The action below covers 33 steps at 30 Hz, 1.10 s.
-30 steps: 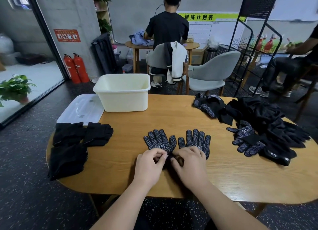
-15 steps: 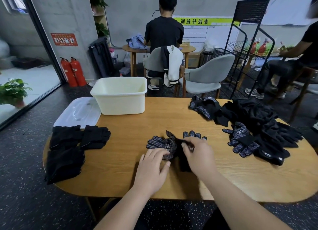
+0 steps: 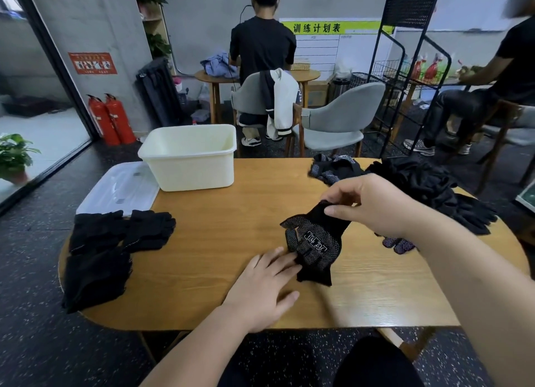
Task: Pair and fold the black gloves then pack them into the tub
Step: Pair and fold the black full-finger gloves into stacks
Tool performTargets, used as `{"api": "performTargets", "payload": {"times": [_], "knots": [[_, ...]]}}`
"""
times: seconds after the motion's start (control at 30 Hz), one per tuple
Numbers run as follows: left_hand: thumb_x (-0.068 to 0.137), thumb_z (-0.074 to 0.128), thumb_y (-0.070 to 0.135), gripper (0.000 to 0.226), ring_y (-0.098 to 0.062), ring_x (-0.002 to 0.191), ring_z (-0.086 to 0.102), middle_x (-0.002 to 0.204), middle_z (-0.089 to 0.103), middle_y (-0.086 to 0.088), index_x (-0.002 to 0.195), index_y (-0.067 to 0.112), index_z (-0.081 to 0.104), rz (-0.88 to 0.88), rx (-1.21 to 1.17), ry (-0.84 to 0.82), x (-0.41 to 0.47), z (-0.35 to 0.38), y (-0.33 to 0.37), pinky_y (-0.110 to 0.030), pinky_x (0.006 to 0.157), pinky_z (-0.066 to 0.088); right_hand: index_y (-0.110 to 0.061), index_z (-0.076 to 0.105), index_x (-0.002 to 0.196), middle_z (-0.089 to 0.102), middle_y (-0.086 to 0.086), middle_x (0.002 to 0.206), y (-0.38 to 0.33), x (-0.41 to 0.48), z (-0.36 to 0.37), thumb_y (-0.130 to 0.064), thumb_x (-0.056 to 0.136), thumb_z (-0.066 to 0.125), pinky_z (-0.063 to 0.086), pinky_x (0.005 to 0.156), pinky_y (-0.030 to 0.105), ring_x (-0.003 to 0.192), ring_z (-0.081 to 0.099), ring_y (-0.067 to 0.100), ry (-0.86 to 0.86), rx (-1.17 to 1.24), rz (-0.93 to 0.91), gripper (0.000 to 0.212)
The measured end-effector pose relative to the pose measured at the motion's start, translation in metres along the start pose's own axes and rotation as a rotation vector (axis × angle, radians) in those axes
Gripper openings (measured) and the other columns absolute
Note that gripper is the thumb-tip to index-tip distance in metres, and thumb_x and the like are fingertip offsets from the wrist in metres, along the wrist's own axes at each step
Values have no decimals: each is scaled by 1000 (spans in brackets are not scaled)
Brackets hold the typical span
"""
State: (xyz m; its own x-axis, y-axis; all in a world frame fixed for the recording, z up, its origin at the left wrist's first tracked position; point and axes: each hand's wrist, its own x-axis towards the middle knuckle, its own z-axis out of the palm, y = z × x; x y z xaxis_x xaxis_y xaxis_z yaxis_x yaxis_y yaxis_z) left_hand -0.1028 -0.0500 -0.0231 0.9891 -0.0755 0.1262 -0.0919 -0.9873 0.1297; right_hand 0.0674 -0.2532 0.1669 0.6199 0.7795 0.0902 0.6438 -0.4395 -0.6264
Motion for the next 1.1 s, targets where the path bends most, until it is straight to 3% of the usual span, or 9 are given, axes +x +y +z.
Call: {"api": "performTargets", "payload": {"times": [0.2, 0.3, 0.47, 0.57, 0.67, 0.73, 0.9, 1.03, 1.1], "knots": [[107, 31, 62, 61, -10, 159, 3, 169, 28, 16, 160, 34, 41, 1, -29, -23, -1, -4, 1, -42, 131, 11, -39, 76, 103, 75, -20, 95, 8, 17, -12, -30, 96, 77, 55, 84, 24, 94, 70, 4, 72, -94, 25, 12], [107, 32, 62, 60, -8, 157, 6, 169, 25, 21, 161, 38, 38, 10, -45, -14, -2, -6, 1, -37, 130, 8, -36, 75, 110, 72, -17, 101, 16, 27, -7, -25, 98, 74, 55, 88, 29, 97, 68, 11, 207, -181, 26, 16], [106, 34, 62, 57, -8, 156, 9, 167, 28, 22, 158, 40, 43, 15, -60, 5, -2, -3, 0, -34, 129, 9, -31, 77, 111, 70, -15, 105, 24, 25, 11, -20, 96, 75, 52, 89, 34, 100, 63, 14, 427, -310, -170, 19], [106, 34, 63, 57, -8, 156, 10, 167, 28, 22, 158, 41, 43, 13, -59, 0, -1, -4, 0, -36, 129, 11, -30, 79, 107, 69, -12, 105, 41, 13, 55, -17, 91, 78, 51, 83, 34, 101, 61, 17, 391, -389, -196, 21], [106, 30, 64, 58, -9, 157, 8, 168, 23, 23, 159, 43, 40, 2, -56, -29, -2, -5, 0, -38, 130, 10, -31, 76, 116, 67, -9, 112, 67, -6, 119, -19, 96, 72, 55, 81, 38, 105, 61, 20, 162, -482, -109, 24], [106, 29, 65, 58, -9, 156, 8, 169, 23, 23, 159, 42, 41, 1, -59, -31, -2, -4, 0, -39, 130, 11, -30, 74, 120, 64, -10, 113, 84, -20, 154, -19, 97, 70, 56, 75, 34, 104, 58, 18, 137, -523, -104, 27], [106, 33, 63, 57, -7, 155, 12, 168, 25, 23, 158, 40, 42, 3, -76, -20, -2, -3, -1, -38, 129, 15, -23, 79, 109, 66, -6, 98, 97, -22, 171, -5, 81, 85, 57, 64, 38, 88, 60, 22, 342, -509, -98, 33], [106, 32, 63, 56, -7, 155, 10, 168, 27, 22, 156, 41, 45, -1, -84, -19, -3, -5, 0, -37, 129, 12, -12, 78, 114, 65, -2, 101, 82, -23, 156, -2, 89, 77, 54, 74, 36, 88, 57, 21, 534, -465, -163, 27], [106, 33, 63, 56, -7, 156, 10, 167, 28, 21, 154, 40, 48, 5, -74, -7, -4, -4, 0, -37, 128, 13, -9, 78, 114, 65, -1, 102, 78, -32, 159, -1, 87, 78, 53, 76, 31, 90, 56, 21, 551, -477, -223, 28]]}}
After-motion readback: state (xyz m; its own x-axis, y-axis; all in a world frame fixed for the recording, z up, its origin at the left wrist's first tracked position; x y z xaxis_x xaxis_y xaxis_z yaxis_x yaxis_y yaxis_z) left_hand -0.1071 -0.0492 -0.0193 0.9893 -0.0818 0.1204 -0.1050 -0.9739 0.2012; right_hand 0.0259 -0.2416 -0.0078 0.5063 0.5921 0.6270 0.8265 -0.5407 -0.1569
